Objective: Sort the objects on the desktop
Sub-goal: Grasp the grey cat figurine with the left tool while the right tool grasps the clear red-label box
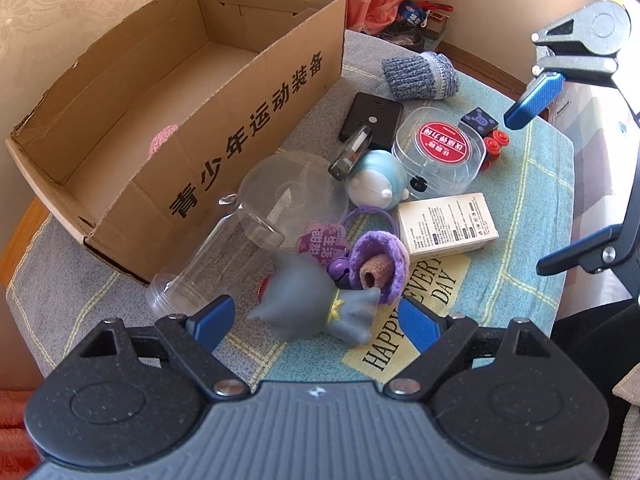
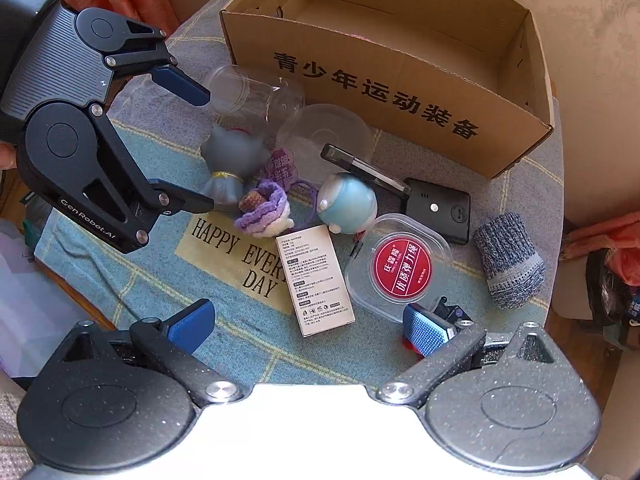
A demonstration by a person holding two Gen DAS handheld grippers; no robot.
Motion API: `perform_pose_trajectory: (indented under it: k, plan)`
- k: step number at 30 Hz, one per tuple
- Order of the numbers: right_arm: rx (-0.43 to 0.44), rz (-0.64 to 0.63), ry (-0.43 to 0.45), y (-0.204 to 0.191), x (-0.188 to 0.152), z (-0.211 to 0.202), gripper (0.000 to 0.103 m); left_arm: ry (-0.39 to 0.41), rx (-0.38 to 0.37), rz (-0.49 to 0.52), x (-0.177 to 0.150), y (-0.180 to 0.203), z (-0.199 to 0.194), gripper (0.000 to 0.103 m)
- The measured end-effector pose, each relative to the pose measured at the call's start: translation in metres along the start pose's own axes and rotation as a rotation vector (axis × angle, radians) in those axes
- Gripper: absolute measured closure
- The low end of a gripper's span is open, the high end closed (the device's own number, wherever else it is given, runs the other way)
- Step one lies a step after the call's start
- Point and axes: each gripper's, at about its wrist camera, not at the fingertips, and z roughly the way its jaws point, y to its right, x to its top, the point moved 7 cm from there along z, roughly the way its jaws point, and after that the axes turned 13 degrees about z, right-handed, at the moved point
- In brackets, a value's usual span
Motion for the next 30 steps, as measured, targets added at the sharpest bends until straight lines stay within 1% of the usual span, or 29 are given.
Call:
perform_pose_trajectory:
  k: [4,9,13,15,20,23,25,30]
  plan:
    - [-0.003,0.021,-0.006,0.004,-0.003,0.004,0.001,-0.019,-0.011,0.052,-0.001,0.002,0.011,0.014]
    - [-0.022,0.061,-0.005,0.016,0.0,0.007,0.001,-0.025,-0.028,0.067,-0.001,0.001,0.02,0.015]
    - [-0.047,0.092,0.0,0.028,0.007,0.014,0.001,-0.02,-0.036,0.045,-0.001,-0.002,0.024,0.02]
    - [-0.058,0.112,0.002,0.036,0.013,0.018,0.001,-0.024,-0.043,0.031,-0.002,-0.004,0.026,0.024]
    - [-0.06,0.195,0.007,0.054,0.027,0.028,0.002,-0.014,-0.046,0.009,-0.001,-0.007,0.027,0.026]
    - [-0.051,0.257,-0.012,0.062,0.03,0.037,0.007,-0.008,-0.048,-0.004,-0.001,-0.008,0.027,0.026]
    - [-0.04,0.302,-0.036,0.066,0.03,0.043,0.014,-0.007,-0.053,-0.008,0.0,-0.008,0.028,0.025]
    - [-0.029,0.396,-0.062,0.072,0.031,0.055,0.017,-0.011,-0.072,-0.003,-0.001,-0.009,0.031,0.026]
